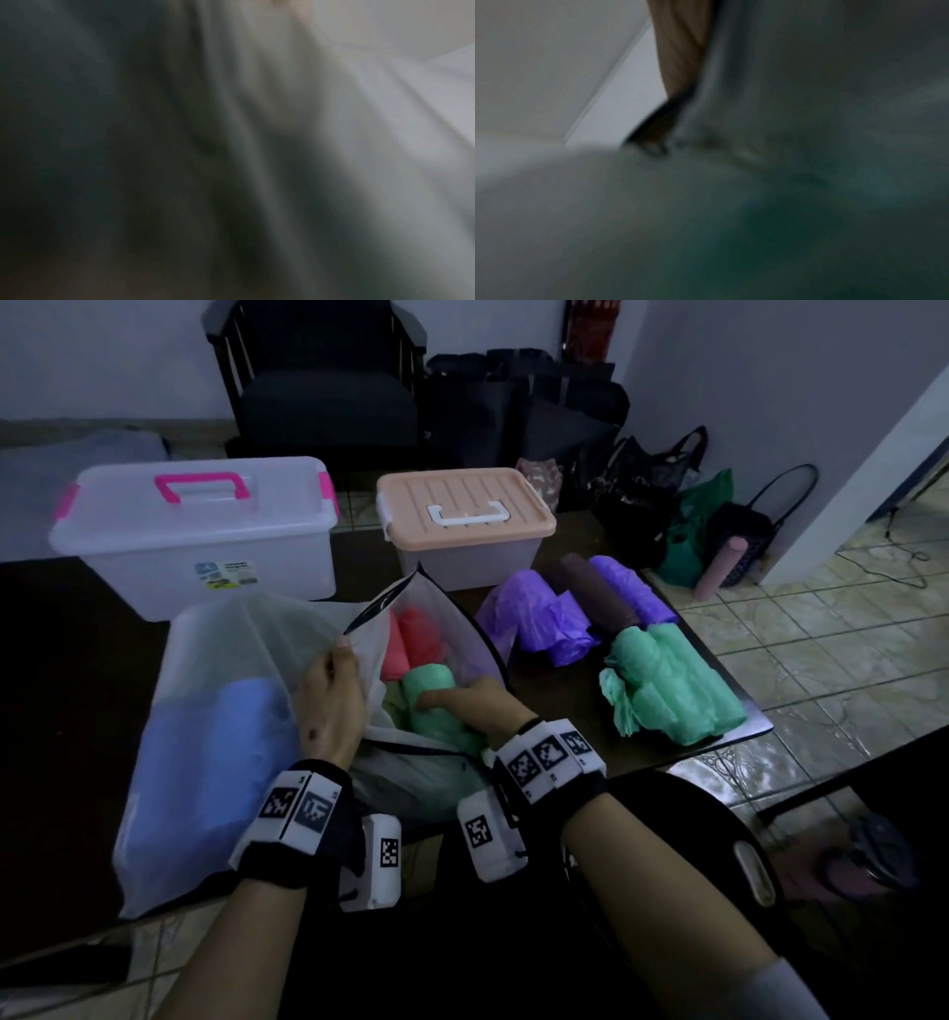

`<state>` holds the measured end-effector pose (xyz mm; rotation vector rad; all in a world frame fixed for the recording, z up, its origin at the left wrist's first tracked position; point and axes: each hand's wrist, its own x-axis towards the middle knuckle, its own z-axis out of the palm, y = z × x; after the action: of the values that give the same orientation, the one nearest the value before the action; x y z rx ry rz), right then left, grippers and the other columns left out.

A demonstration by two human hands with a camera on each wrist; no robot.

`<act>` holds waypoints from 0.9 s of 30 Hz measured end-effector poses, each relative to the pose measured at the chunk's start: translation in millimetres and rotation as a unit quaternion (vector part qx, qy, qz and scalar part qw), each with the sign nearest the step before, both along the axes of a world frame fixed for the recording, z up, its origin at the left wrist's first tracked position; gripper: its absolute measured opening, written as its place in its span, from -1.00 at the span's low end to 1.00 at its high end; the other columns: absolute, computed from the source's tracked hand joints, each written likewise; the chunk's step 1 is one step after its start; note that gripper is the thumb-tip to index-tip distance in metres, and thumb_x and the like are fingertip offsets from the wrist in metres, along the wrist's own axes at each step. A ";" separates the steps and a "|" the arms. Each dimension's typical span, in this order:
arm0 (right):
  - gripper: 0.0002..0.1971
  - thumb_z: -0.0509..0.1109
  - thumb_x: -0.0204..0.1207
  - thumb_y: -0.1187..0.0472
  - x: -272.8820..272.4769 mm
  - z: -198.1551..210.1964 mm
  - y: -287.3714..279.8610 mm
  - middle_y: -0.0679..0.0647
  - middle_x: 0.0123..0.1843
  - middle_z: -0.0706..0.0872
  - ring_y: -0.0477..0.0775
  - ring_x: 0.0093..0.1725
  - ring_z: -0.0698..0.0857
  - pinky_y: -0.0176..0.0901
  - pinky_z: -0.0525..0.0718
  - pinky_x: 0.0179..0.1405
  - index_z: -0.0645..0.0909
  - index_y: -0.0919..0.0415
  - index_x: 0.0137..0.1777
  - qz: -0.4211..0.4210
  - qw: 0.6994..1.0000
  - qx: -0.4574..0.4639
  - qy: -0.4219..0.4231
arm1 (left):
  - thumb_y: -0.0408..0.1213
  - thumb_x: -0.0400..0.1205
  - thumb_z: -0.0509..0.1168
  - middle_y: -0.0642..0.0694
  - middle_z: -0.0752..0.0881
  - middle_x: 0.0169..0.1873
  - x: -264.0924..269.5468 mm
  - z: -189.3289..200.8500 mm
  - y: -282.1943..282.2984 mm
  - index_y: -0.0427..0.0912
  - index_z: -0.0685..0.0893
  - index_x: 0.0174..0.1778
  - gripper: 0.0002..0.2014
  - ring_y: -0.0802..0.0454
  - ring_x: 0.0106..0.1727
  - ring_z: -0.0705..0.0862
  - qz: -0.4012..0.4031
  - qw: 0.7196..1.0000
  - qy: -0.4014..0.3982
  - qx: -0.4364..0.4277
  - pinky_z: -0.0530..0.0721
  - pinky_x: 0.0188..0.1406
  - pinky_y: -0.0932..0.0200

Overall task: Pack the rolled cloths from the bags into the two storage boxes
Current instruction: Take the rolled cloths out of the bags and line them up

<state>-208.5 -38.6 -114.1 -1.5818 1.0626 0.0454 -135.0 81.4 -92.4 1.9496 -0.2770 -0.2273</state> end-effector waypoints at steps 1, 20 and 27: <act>-0.48 0.60 0.27 0.16 -1.0 -0.7 -1.4 0.25 0.01 0.76 0.15 -0.12 0.75 -0.10 0.71 -0.17 0.63 0.42 0.18 -0.031 0.998 0.041 -0.041 | -0.10 0.77 -0.06 -0.01 0.46 -0.41 0.3 -1.0 0.2 -0.10 0.44 -0.38 -0.59 -0.05 -0.20 0.47 -0.001 1.000 0.003 -0.002 0.36 -0.10 0.11; -0.42 0.44 0.43 0.15 -86.6 19.4 -95.6 0.33 0.29 0.60 0.33 0.29 0.56 0.03 0.49 0.16 0.37 0.35 0.40 -0.100 0.908 -0.404 0.043 | -0.15 0.76 -0.05 -0.23 0.53 -0.13 -0.5 -3.5 -3.2 -0.22 0.51 -0.12 -0.68 -0.08 -0.05 0.48 0.008 1.000 0.008 -0.008 0.37 -0.02 0.08; -0.32 0.31 0.48 0.05 -86.0 6.1 -97.3 0.33 0.40 0.47 0.33 0.40 0.37 0.14 0.43 0.25 0.23 0.40 0.52 -0.022 0.857 -0.486 0.168 | -0.07 0.76 -0.07 -0.20 0.52 -0.10 -2.3 -3.1 -3.2 -0.25 0.54 0.04 -0.63 -0.11 -0.03 0.49 0.019 1.000 -0.001 0.010 0.37 0.00 0.06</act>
<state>-294.5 -135.8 -108.0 -2.5199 1.5187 -0.3054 -137.3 78.2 -95.5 1.9737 -0.2395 -0.2036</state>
